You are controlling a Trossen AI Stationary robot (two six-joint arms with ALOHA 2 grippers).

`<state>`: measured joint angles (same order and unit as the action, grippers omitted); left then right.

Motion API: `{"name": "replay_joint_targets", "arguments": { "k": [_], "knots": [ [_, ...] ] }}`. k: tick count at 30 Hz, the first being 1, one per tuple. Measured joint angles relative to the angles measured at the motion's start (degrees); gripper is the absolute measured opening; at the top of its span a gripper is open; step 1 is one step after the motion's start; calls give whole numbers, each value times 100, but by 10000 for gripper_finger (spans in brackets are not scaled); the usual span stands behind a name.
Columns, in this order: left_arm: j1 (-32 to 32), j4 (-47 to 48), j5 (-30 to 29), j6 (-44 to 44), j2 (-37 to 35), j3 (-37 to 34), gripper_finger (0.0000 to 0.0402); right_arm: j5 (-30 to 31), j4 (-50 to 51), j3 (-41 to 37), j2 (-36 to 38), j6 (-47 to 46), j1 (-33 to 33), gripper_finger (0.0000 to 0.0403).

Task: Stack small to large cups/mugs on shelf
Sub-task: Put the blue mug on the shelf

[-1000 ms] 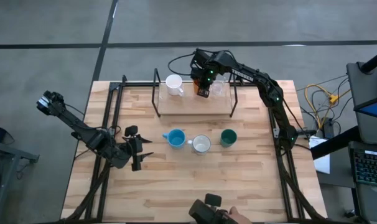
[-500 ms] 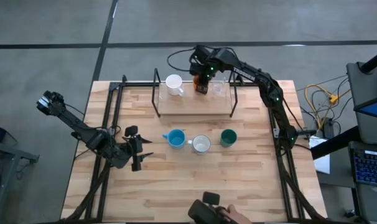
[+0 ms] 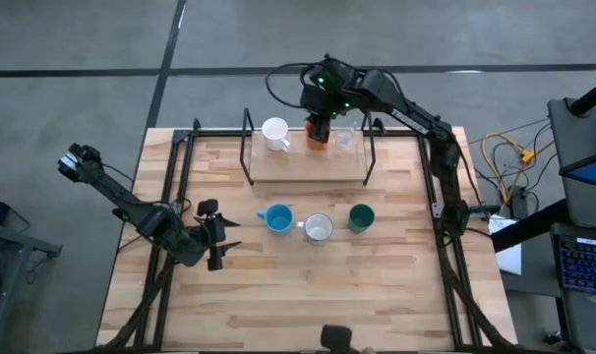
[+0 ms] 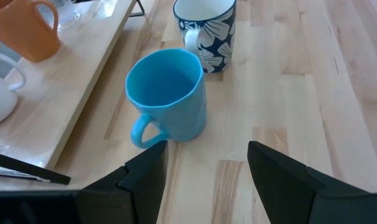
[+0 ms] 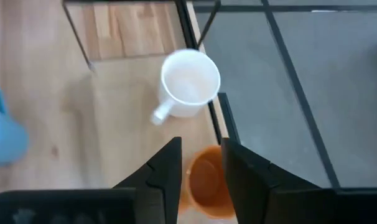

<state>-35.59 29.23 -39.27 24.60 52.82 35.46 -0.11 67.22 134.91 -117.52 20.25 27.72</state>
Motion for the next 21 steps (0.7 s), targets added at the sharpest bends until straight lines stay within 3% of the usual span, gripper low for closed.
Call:
{"name": "replay_joint_targets", "arguments": {
  "k": [9, 21],
  "knots": [
    [0, -21, -42, -28, 0, 0, 208, 19, 68, 0, 209, -1694, -436, 86],
    [0, -26, -847, -856, -20, 0, 208, 18, 23, 2, 241, -2034, -1078, 78]
  ]
}}
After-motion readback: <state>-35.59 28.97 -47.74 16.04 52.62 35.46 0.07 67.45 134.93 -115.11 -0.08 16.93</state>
